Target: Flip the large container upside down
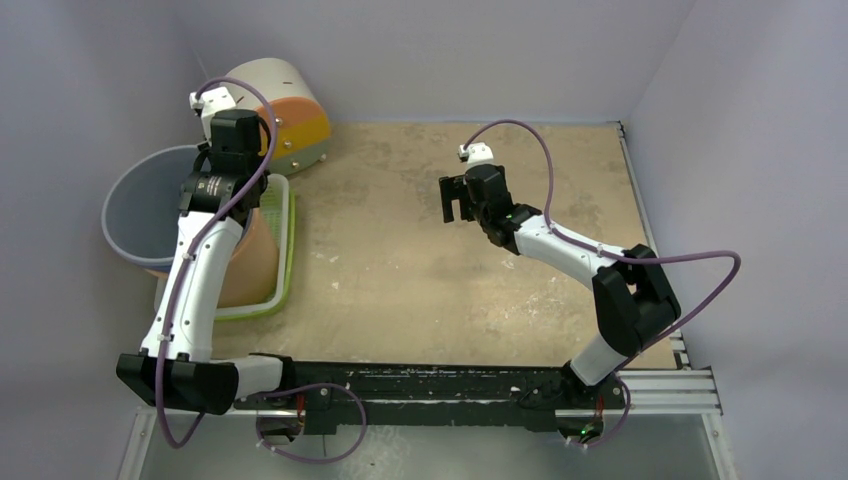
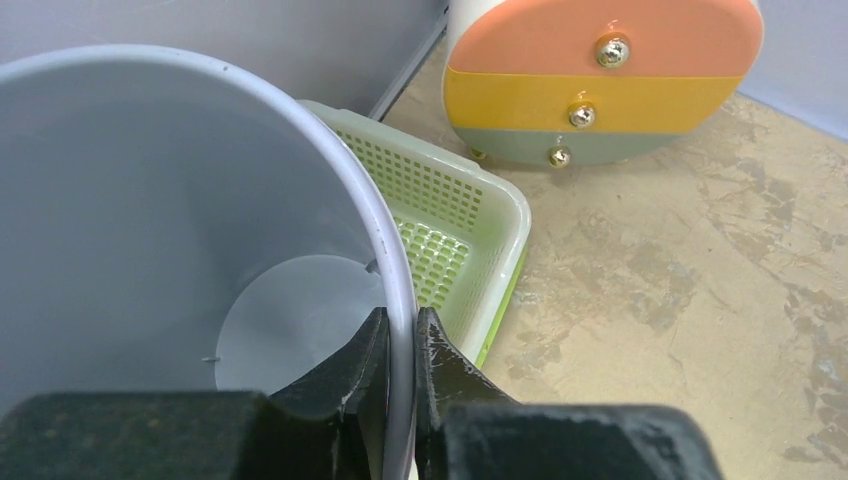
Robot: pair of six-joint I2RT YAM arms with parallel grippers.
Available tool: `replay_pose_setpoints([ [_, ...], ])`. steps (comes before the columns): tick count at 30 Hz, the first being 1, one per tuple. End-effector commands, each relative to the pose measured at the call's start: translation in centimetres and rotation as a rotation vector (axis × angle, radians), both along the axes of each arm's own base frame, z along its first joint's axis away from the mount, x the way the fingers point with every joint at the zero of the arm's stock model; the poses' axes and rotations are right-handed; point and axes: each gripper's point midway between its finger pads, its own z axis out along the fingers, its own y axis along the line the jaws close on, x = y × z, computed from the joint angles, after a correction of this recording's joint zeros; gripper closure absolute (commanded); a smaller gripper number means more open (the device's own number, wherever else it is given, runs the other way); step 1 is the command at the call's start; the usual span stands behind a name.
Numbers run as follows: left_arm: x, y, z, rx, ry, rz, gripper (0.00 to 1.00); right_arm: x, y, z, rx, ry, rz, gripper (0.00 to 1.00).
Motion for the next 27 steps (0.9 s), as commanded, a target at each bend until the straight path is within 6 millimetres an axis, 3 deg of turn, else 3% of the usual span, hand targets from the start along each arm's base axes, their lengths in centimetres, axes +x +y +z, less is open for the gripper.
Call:
replay_pose_setpoints([
  [1, -0.2, 0.6, 1.4, 0.010, -0.056, 0.035, 0.98, 1.0, 0.2, 1.9, 0.019, -0.039, -0.015, 0.00],
  [4, -0.3, 0.7, 1.2, 0.016, -0.047, 0.034, 1.00, 1.0, 0.2, 1.9, 0.017, -0.040, -0.017, 0.00],
  [6, -0.5, 1.0, 2.4, 0.028, -0.062, 0.048, 1.00, 1.0, 0.2, 2.0, 0.019, -0.042, -0.017, 0.00],
  [13, -3.3, 3.6, 11.2, 0.103, -0.208, 0.190, 1.00, 1.1, 0.5, 1.8, 0.023, -0.035, -0.010, 0.00],
  [20, -5.2, 4.6, 14.3, 0.129, -0.278, 0.238, 1.00, 1.4, 0.8, 1.6, 0.019, -0.024, -0.004, 0.00],
  [24, -6.2, 5.3, 18.6, 0.144, -0.359, 0.281, 1.00, 1.6, 0.9, 1.9, 0.015, -0.023, -0.003, 0.01],
  [27, -5.8, 5.2, 21.8, 0.141, -0.415, 0.274, 1.00, 1.6, 1.0, 2.5, 0.023, -0.029, 0.002, 0.01],
])
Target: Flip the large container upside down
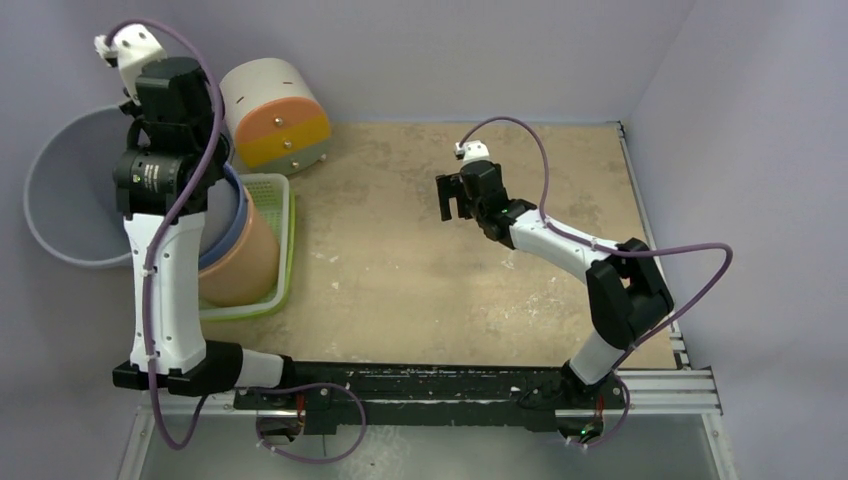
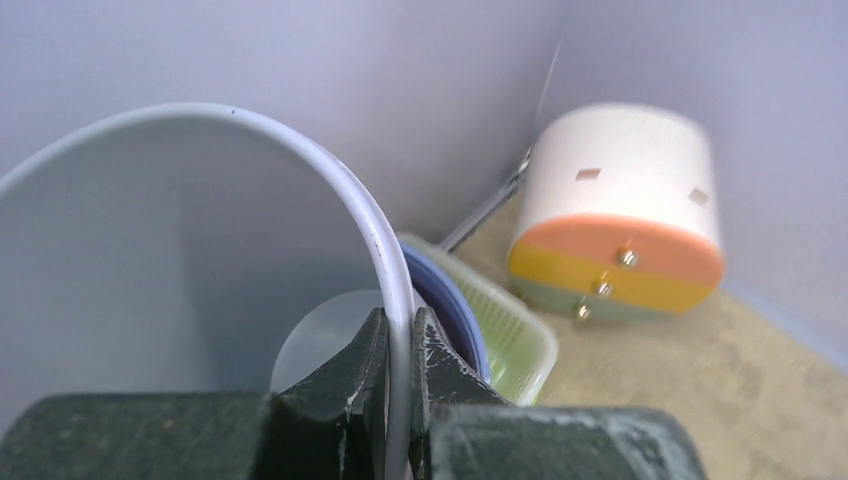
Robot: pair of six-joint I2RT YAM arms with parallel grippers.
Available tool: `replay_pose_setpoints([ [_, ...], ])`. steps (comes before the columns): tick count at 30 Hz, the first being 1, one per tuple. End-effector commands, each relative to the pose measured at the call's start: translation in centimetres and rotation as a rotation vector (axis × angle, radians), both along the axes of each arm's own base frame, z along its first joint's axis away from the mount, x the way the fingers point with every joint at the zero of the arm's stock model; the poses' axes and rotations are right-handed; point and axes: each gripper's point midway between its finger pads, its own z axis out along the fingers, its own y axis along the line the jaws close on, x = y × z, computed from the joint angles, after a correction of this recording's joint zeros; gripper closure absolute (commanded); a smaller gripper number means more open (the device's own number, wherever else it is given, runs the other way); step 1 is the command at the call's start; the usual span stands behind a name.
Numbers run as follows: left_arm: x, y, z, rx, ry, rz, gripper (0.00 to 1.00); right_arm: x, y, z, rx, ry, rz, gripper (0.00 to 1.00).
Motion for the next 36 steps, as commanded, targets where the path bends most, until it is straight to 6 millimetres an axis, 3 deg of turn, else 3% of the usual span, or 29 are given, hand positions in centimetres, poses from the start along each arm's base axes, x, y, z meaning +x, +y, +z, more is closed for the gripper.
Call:
replay_pose_setpoints([
  [1, -1.6, 1.3, 9.1, 0.035, -0.251, 0.070, 1.00, 1.1, 0.8, 3.4, 0.046, -0.058, 0.002, 0.01],
  [6, -2.6, 1.3, 12.7, 0.020, -0.383, 0.061, 1.00, 0.9, 0.9, 4.9, 0.078, -0.073, 0.006, 0.01],
  [16, -8.2, 2.1, 15.6, -0.009, -0.707, 0.082, 1.00, -0.1, 0.4, 7.4, 0.135, -0.116, -0.005, 0.01],
  [23, -11.7, 2.2, 19.2, -0.028, -0.881, 0.062, 1.00, -0.4, 0.4, 9.9, 0.183, -0.163, -0.005, 0.01],
  [29, -11.5, 0.5, 21.5, -0.061, -0.967, -0.071, 1.00, -0.4, -0.3, 11.4, 0.185, -0.199, -0.032, 0.01],
  [32, -10.4, -0.9, 22.1, -0.087, -0.988, -0.160, 1.00, -0.4, -1.1, 12.5, 0.183, -0.226, -0.063, 0.01],
  [36, -8.2, -4.5, 23.3, -0.123, -1.011, -0.377, 1.00, -0.3, -2.3, 14.4, 0.179, -0.272, -0.113, 0.00],
])
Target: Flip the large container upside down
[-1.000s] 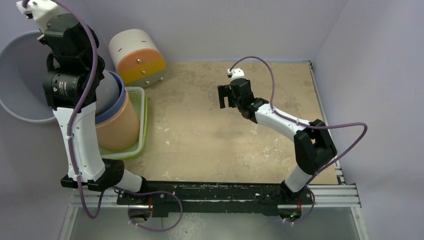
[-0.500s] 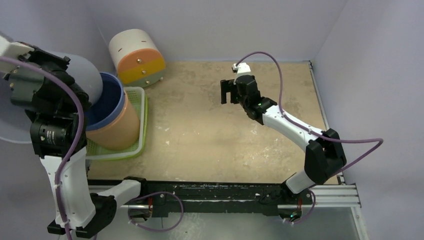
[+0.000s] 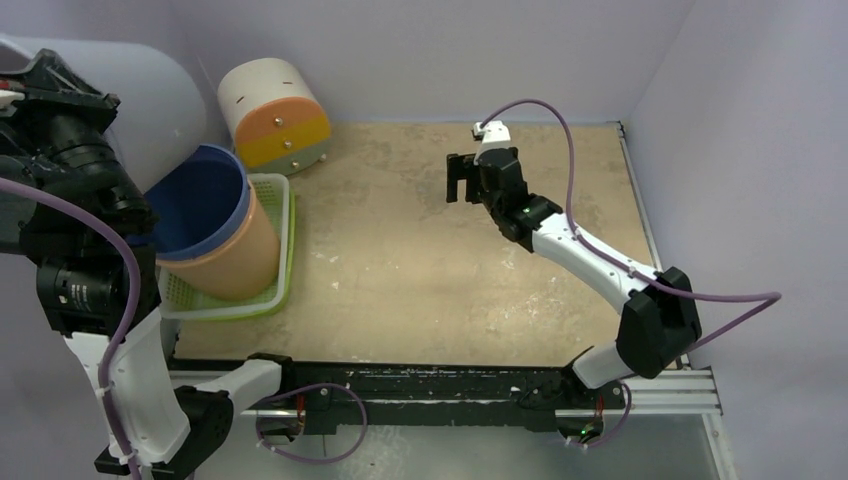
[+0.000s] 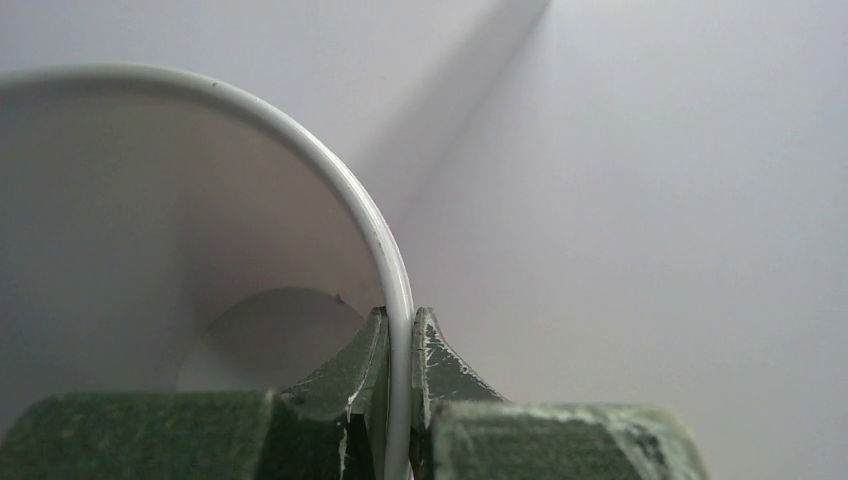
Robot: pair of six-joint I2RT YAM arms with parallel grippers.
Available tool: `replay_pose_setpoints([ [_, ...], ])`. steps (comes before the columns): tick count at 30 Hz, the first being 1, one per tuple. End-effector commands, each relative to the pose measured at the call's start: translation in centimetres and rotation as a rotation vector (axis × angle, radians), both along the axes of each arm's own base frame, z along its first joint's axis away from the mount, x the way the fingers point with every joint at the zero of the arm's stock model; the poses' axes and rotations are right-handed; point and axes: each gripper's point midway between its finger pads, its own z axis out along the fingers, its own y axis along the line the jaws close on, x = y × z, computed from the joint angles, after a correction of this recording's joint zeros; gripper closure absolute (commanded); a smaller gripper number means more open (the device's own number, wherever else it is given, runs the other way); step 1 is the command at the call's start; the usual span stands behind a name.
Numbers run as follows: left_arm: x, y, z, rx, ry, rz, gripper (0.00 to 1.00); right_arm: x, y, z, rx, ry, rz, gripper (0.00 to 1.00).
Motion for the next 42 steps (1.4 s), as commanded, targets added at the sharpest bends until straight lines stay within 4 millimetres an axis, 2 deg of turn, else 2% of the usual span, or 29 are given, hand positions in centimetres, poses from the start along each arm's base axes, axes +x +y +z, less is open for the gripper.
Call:
replay_pose_setpoints([
  [1, 2.7, -5.6, 3.9, 0.084, -0.151, -0.325, 1.00, 0.4, -2.2, 6.5, 0.055, -0.139, -0.102, 0.00],
  [6, 6.7, -10.6, 2.7, 0.106, -0.136, -0.588, 1.00, 0.8, -5.5, 8.5, 0.083, -0.175, -0.174, 0.00],
  [11, 9.4, -13.0, 1.0, 0.105, -0.098, -0.708, 1.00, 1.1, -10.3, 9.4, 0.105, -0.197, -0.260, 0.00],
  [13, 10.6, -13.9, 0.2, 0.105, -0.073, -0.756, 1.00, 1.1, -11.6, 9.5, 0.102, -0.203, -0.284, 0.00],
  [15, 12.7, -15.1, -1.4, 0.092, -0.016, -0.811, 1.00, 1.0, -12.4, 9.6, 0.095, -0.206, -0.299, 0.00],
  [19, 16.1, -16.4, -5.7, 0.081, 0.134, -0.834, 1.00, 1.0, -12.7, 9.5, 0.096, -0.205, -0.303, 0.00],
  [23, 18.8, -20.0, -11.4, 0.132, 0.363, -0.780, 1.00, 1.2, -12.5, 9.2, 0.098, -0.199, -0.298, 0.00],
  [27, 20.2, -22.7, -15.7, 0.159, 0.478, -0.775, 1.00, 1.2, -12.6, 8.8, 0.094, -0.193, -0.298, 0.00],
  [30, 20.8, -23.2, -18.0, 0.161, 0.512, -0.756, 1.00, 1.0, -12.6, 8.4, 0.091, -0.189, -0.295, 0.00],
  [38, 22.2, -24.4, -26.0, 0.162, 0.646, -0.708, 1.00, 0.4, -12.9, 6.5, 0.068, -0.159, -0.295, 0.00],
  [42, 22.4, -25.9, -28.3, 0.202, 0.712, -0.696, 1.00, 0.1, -13.2, 5.9, 0.062, -0.148, -0.300, 0.00],
])
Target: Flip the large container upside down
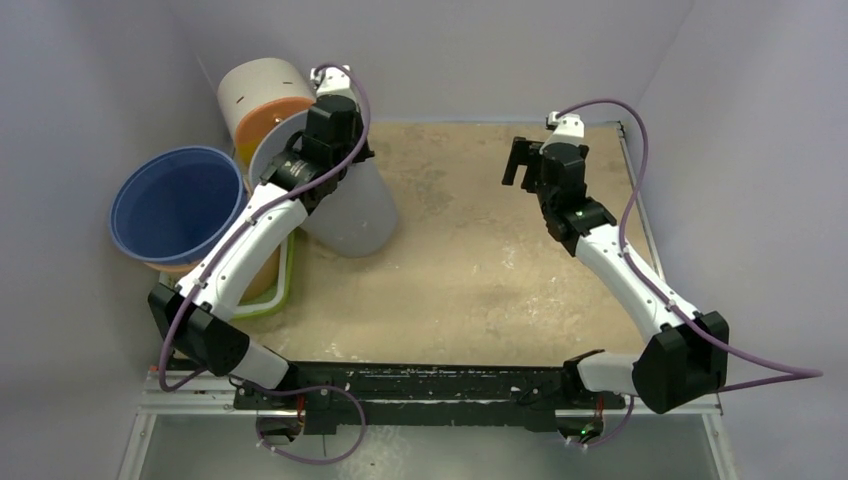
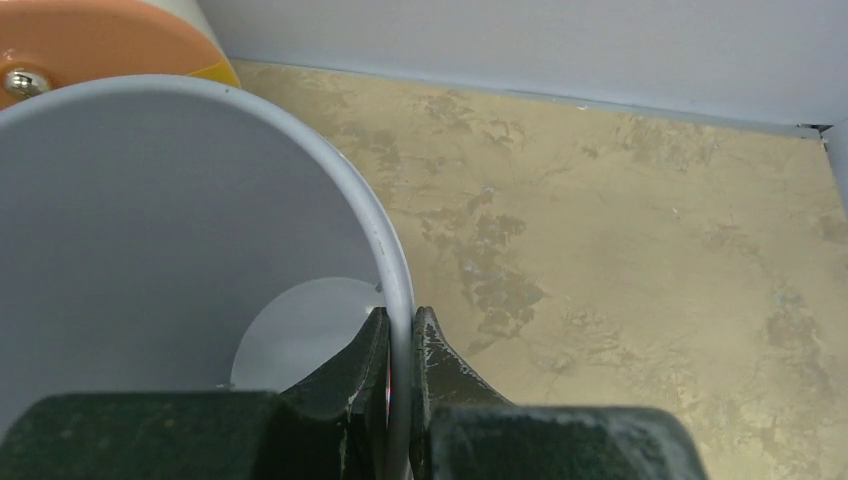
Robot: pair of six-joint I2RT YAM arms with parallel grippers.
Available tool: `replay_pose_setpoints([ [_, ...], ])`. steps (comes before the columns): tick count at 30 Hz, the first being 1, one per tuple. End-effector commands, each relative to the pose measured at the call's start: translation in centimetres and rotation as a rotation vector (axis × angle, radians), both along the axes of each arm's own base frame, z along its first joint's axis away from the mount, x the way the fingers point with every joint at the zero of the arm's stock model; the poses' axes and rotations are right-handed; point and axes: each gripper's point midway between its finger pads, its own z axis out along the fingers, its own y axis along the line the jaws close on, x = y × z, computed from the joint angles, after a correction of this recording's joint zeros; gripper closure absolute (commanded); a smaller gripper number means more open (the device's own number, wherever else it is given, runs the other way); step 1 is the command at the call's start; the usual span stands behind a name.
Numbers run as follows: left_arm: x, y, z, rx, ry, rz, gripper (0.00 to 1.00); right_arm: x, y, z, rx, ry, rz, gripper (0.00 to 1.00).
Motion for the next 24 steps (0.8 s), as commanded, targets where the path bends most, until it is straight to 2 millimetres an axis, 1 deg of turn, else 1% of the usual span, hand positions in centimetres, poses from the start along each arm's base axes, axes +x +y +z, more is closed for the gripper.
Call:
replay_pose_setpoints([
  [1, 0.7, -0.8, 3.8, 0.006, -0.146, 0.032, 1.00, -0.3, -0.3, 1.8, 0.018, -0.061, -0.007, 0.00],
  [4, 0.8, -1.9, 2.5, 0.032, -0.120, 0.013, 1.00, -0.5, -0.5, 1.7, 0.017, -0.059, -0.013, 0.00],
  [7, 0.8, -2.2, 1.7, 0.051, -0.104, 0.013, 1.00, -0.5, -0.6, 1.3, 0.006, -0.046, -0.013, 0.00],
  [8, 0.8, -2.2, 1.5, 0.054, -0.100, 0.013, 0.98, -0.5, -0.6, 1.2, 0.002, -0.041, -0.012, 0.00],
  [10, 0.8, -2.3, 1.4, 0.058, -0.098, 0.005, 0.82, -0.5, -0.7, 1.1, -0.005, -0.036, -0.012, 0.00],
  [13, 0.7, -2.5, 1.6, 0.058, -0.102, -0.007, 0.63, -0.6, -0.7, 1.2, -0.009, -0.033, -0.009, 0.00],
  [15, 0.5, -2.8, 2.0, 0.050, -0.109, -0.023, 0.53, -0.7, -0.7, 1.3, -0.009, -0.036, -0.007, 0.00],
  [16, 0.4, -2.8, 2.3, 0.046, -0.114, -0.031, 0.49, -0.7, -0.6, 1.4, -0.009, -0.037, -0.003, 0.00],
  [19, -0.1, -2.9, 3.7, 0.038, -0.132, -0.048, 0.43, -0.7, -0.6, 1.7, -0.022, -0.039, 0.006, 0.00],
  [22, -0.9, -2.6, 6.0, 0.023, -0.167, -0.052, 0.40, -0.7, -0.8, 2.2, -0.050, -0.039, 0.010, 0.00],
  [24, -1.6, -1.9, 7.7, 0.019, -0.195, -0.038, 0.39, -0.5, -1.2, 2.8, -0.069, -0.046, -0.006, 0.00],
])
